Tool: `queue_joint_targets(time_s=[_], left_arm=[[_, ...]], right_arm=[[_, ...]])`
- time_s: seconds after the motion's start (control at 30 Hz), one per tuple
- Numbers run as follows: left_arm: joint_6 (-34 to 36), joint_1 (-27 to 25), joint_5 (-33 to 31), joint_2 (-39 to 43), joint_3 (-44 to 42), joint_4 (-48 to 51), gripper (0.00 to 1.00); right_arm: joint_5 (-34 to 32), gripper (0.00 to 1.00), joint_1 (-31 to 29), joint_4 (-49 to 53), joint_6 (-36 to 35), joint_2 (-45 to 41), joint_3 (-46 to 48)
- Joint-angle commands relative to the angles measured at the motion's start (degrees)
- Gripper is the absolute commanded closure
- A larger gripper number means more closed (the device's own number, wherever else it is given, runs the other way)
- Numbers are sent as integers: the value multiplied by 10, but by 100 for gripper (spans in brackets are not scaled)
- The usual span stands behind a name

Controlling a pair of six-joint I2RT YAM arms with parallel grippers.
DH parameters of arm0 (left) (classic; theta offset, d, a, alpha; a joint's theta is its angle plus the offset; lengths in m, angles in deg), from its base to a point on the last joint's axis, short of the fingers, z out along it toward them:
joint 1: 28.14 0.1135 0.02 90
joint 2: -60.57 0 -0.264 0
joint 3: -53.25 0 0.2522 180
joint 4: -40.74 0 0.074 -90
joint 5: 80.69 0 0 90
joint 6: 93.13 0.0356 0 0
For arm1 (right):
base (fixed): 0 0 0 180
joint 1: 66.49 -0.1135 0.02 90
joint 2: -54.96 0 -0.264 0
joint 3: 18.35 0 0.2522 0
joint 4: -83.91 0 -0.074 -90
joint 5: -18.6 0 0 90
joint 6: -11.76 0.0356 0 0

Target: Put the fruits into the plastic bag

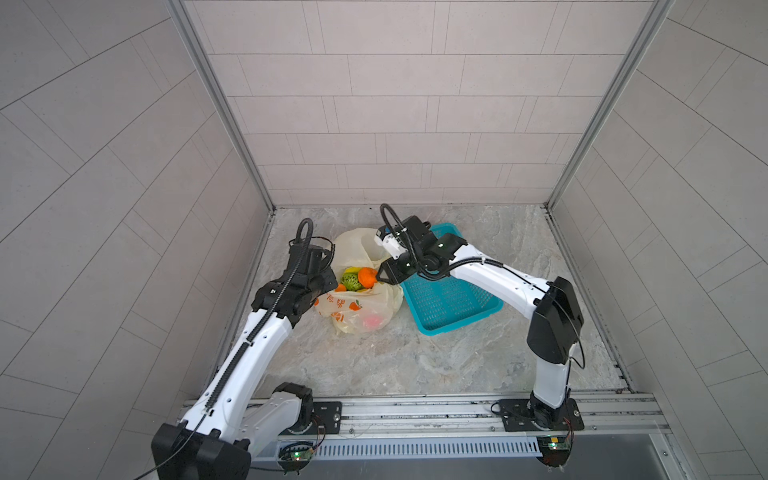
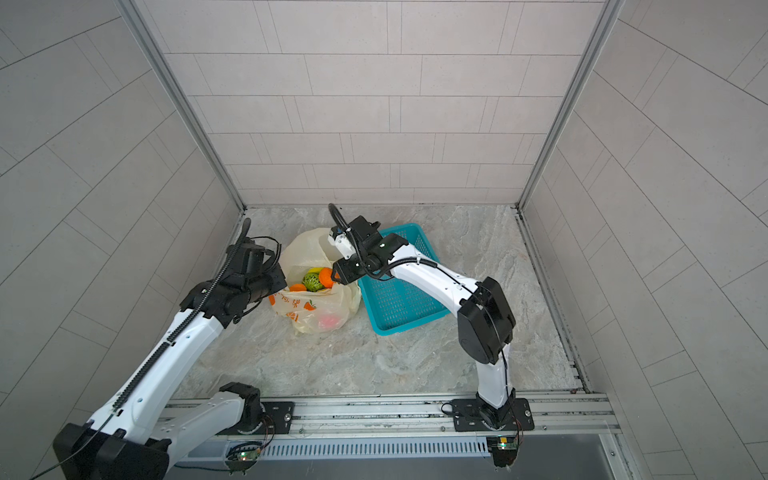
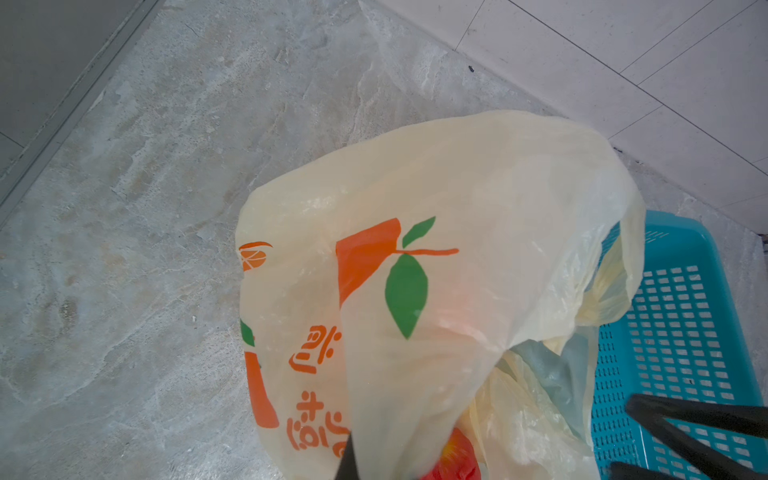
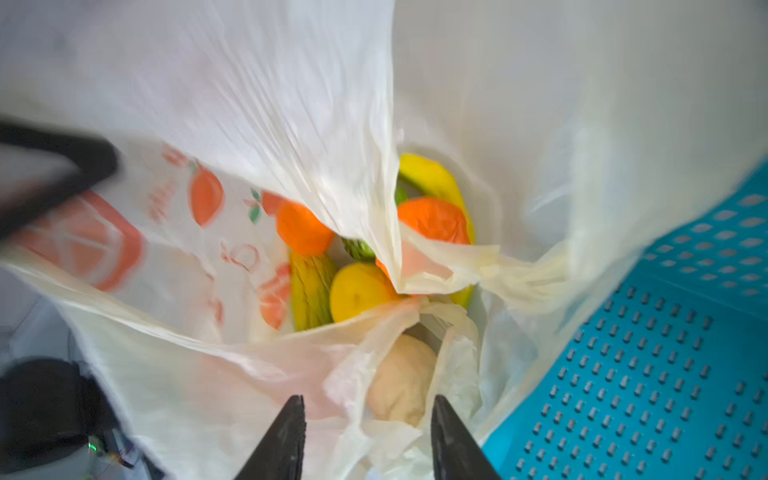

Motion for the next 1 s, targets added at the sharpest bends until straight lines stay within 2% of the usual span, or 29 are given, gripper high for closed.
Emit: queue_joint_targets(time_s=[0.0,0.33,0.37,0.5,0.57,0.7,0.97], left_arm=[[-4,4,-17,13,-9,19,100],[-4,5,-18,17,-21,18,100],[-4,5,-17,17,-21,18,100],[-5,6,-15,17,-23,16,100],[-4,5,-15,16,-21,14,100],[-3,6,-12,13,-22,11,100],[-14,8,0,6,-19,4,100]], right_arm=[[38,40,-11,18,16,22,13],[84,30,-20,60,-1,103,-20],[88,33,-21,70,-2,111,-31],[95,84,-23,59,-2,110,-41],[86,100,-23,50,-7,93,-37],[61,100,-17,42,-16,45,-32],[80,100,0,-52,26,-49,-25]])
